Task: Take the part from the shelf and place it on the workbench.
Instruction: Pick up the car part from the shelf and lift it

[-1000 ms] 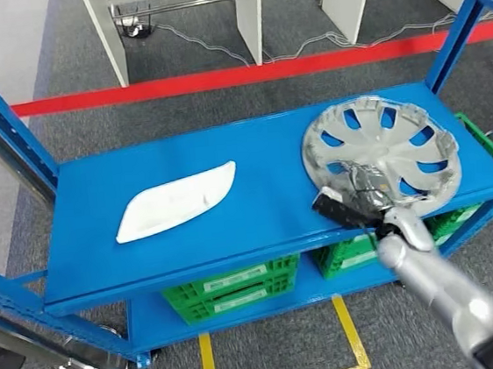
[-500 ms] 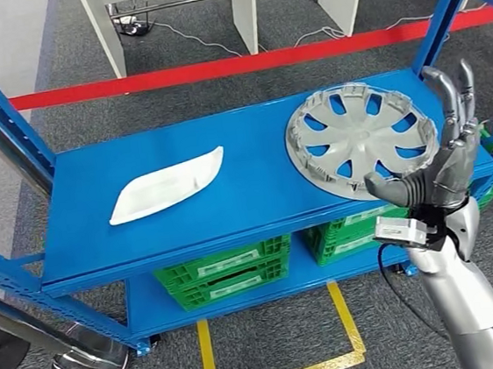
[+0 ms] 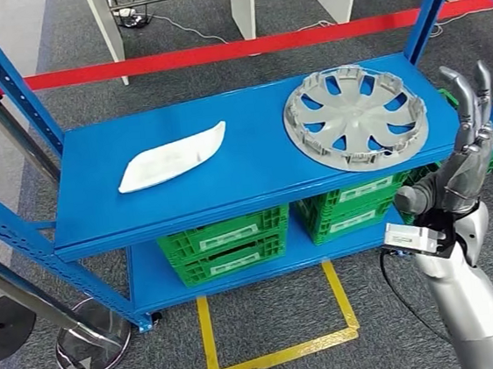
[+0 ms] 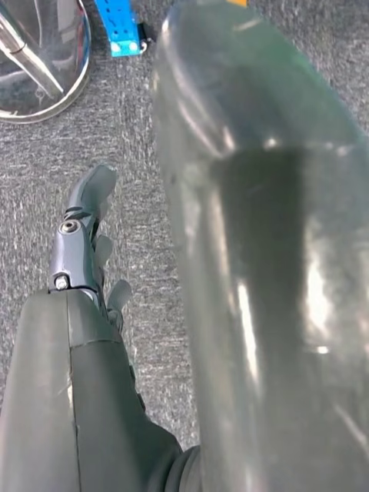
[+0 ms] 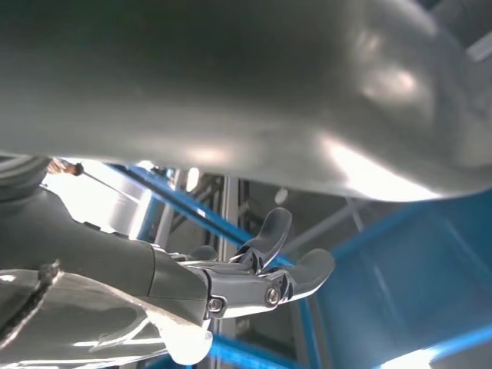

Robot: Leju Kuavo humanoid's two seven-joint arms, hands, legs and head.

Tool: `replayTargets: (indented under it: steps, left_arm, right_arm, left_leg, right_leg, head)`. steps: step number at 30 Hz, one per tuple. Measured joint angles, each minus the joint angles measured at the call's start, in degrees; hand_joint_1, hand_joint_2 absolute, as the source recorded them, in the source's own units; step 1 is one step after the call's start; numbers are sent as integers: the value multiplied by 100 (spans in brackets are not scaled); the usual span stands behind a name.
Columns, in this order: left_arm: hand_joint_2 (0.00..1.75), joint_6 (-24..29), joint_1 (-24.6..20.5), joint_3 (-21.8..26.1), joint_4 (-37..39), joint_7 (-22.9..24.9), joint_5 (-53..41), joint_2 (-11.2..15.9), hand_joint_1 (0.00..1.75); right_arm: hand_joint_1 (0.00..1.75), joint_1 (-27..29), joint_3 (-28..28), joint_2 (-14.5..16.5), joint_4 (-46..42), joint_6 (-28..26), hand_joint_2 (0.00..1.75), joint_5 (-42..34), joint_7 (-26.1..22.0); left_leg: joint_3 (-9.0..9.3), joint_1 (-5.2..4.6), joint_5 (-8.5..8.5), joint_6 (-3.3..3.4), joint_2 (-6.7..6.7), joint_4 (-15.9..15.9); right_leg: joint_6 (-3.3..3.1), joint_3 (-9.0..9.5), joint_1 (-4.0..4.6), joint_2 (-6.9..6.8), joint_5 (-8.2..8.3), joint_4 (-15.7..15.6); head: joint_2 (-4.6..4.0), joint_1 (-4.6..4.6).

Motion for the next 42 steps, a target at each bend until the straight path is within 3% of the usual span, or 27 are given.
replayTargets:
  steps: [2,4,7,8,9,10,11,13,15,16,18,19,21,23,24,25,26,28,30,31,34,36,38,39,40,41,42]
  left_arm:
    - [0,0,9,-2,0,0,0,2,0]
    - [0,1,21,-3,0,0,1,9,0]
    - [0,1,26,-6,0,0,0,7,0]
    - [0,0,23,-8,0,0,-1,4,0]
    - [0,0,20,-9,0,0,-1,3,0]
    - [0,0,18,-10,0,0,-1,3,0]
    - [0,0,18,-11,0,0,-1,3,0]
    - [0,0,9,-15,-1,0,1,11,0]
    - [0,0,-7,-19,-2,-1,-3,21,0]
    - [0,0,-13,-21,-2,-2,-5,25,0]
    - [0,-11,-12,-28,-2,0,-16,19,0]
    - [0,-32,-9,-37,-1,4,-38,16,0]
    - [0,-87,-4,-68,0,13,-97,9,0]
    - [0,-123,10,-97,-1,17,-133,4,0]
    - [0,-133,21,-108,-1,17,-139,-2,0]
    - [0,-142,30,-118,-1,18,-143,-4,0]
    - [0,-149,37,-129,0,20,-144,-7,0]
    - [0,-158,41,-149,-1,31,-140,-10,0]
    - [0,-161,33,-161,-1,54,-126,-14,0]
    - [0,-162,30,-167,-1,63,-113,-15,0]
    - [0,-162,39,-173,-1,74,-77,-9,0]
    - [0,-162,44,-173,0,74,-67,-4,0]
    - [0,-162,51,-173,0,74,-60,-11,0]
    - [0,-161,57,-173,0,75,-55,-15,0]
    - [0,-160,64,-173,0,75,-50,-18,0]
    - [0,-159,70,-173,0,76,-41,-18,0]
    - [0,-158,74,-173,0,77,-33,-18,0]
  right_arm:
    - [0,7,-2,0,-18,0,0,0,0]
    - [0,9,-1,0,-22,1,0,1,0]
    - [0,9,0,0,-31,2,0,2,0]
    - [0,12,0,0,-32,2,0,2,0]
    - [0,15,0,0,-32,2,0,2,0]
    - [0,18,0,0,-32,2,0,2,0]
    - [0,19,0,0,-32,2,0,2,0]
    - [0,19,0,0,-34,2,0,2,0]
    - [0,15,-2,0,-37,2,0,2,-1]
    - [0,13,-2,0,-38,1,0,2,-1]
    - [0,16,-1,-5,-38,1,0,-62,-1]
    - [0,28,8,-25,-38,1,0,-163,-1]
    - [0,88,39,-108,-38,2,0,-470,-1]
    - [0,198,85,-197,-38,2,0,-700,0]
    - [0,256,106,-230,-38,2,0,-767,0]
    - [0,304,128,-254,-38,2,0,-820,0]
    - [0,335,152,-278,-38,2,0,-884,0]
    - [0,356,215,-330,-38,2,0,-1057,0]
    - [0,354,300,-385,-38,2,0,-1226,0]
    - [0,352,344,-410,-38,2,0,-1284,0]
    - [0,358,447,-464,-37,2,0,-1354,-2]
    - [0,357,498,-483,-36,2,0,-1373,-2]
    - [0,357,551,-499,-34,2,0,-1419,-2]
    - [0,358,583,-509,-29,2,0,-1469,-2]
    - [0,358,617,-523,-23,2,0,-1544,-2]
    - [0,358,657,-540,-15,2,0,-1638,-2]
    - [0,355,702,-562,-9,2,0,-1737,-1]
  left_leg:
    - [-50,-3,82,-64,-1,16]
    - [-120,14,-46,-129,-9,107]
    - [-336,33,-858,-207,-19,931]
    - [-395,35,-1070,-216,-20,1302]
    - [-401,36,-1142,-213,-20,1573]
    - [-329,34,-1081,-198,-21,1676]
    - [-167,28,-928,-168,-23,1573]
    - [396,-3,-690,-63,-28,856]
    - [913,-41,-742,25,-33,59]
    - [1032,-58,-802,47,-35,-161]
    - [1020,-61,-767,81,-30,-269]
    - [982,-51,-717,115,-22,-286]
    - [882,-27,-597,181,-9,-309]
    - [750,-28,-496,202,-10,-297]
    - [680,-28,-450,197,-8,-285]
    - [615,-28,-412,187,-3,-272]
    - [562,-25,-383,175,3,-256]
    - [487,-21,-354,143,12,-211]
    - [428,-33,-341,95,13,-140]
    - [397,-42,-330,65,11,-106]
    - [311,-47,-340,-26,1,-16]
    - [153,-34,-619,-95,-12,355]
    - [-143,-12,-1044,-150,-20,1117]
    - [-264,-5,-1171,-159,-20,1447]
    - [-312,-3,-1194,-155,-20,1623]
    - [-259,-4,-1100,-136,-22,1573]
    - [-100,-10,-913,-101,-24,1292]
  right_leg:
    - [-82,16,18,7,-43,-136]
    - [-207,-80,13,-9,43,-128]
    - [-323,-275,11,-25,221,-130]
    - [-328,-355,19,-26,284,-127]
    - [-330,-437,30,-25,346,-123]
    - [-329,-518,45,-24,406,-119]
    - [-326,-592,61,-21,463,-116]
    - [-311,-700,90,-17,569,-112]
    - [-274,-751,105,-27,662,-107]
    - [-247,-764,104,-36,708,-111]
    - [-183,-794,90,-44,775,-125]
    - [-154,-835,84,-36,722,-100]
    - [-104,-994,71,-16,341,237]
    - [-62,-1235,60,-9,-162,991]
    - [-44,-1324,55,-9,-269,1344]
    - [-30,-1338,50,-10,-248,1544]
    - [-21,-1238,42,-12,-124,1511]
    - [-10,-717,21,-17,126,827]
    - [-32,-200,25,-7,145,83]
    - [-61,-83,32,0,96,-101]
    - [-194,-103,23,5,84,-166]
    - [-278,-142,3,-1,128,-179]
    - [-330,-190,17,-6,161,-175]
    - [-344,-211,28,-7,174,-172]
    - [-353,-229,41,-6,185,-168]
    - [-356,-240,56,-5,193,-163]
    - [-357,-244,74,-2,198,-158]
  head:
    - [1,-8]
    - [1,-15]
    - [0,-33]
    - [0,-34]
    - [0,-33]
    - [1,-34]
    - [1,-34]
    - [1,-32]
    - [1,-26]
    - [1,-26]
    - [0,-29]
    - [-1,-27]
    - [-1,-17]
    - [0,-12]
    - [1,-14]
    - [0,-13]
    - [0,-13]
    - [0,-12]
    - [0,-14]
    - [0,-15]
    - [0,-23]
    - [-1,-45]
    - [-2,-63]
    - [-1,-63]
    - [-1,-64]
    - [0,-64]
    - [0,-65]
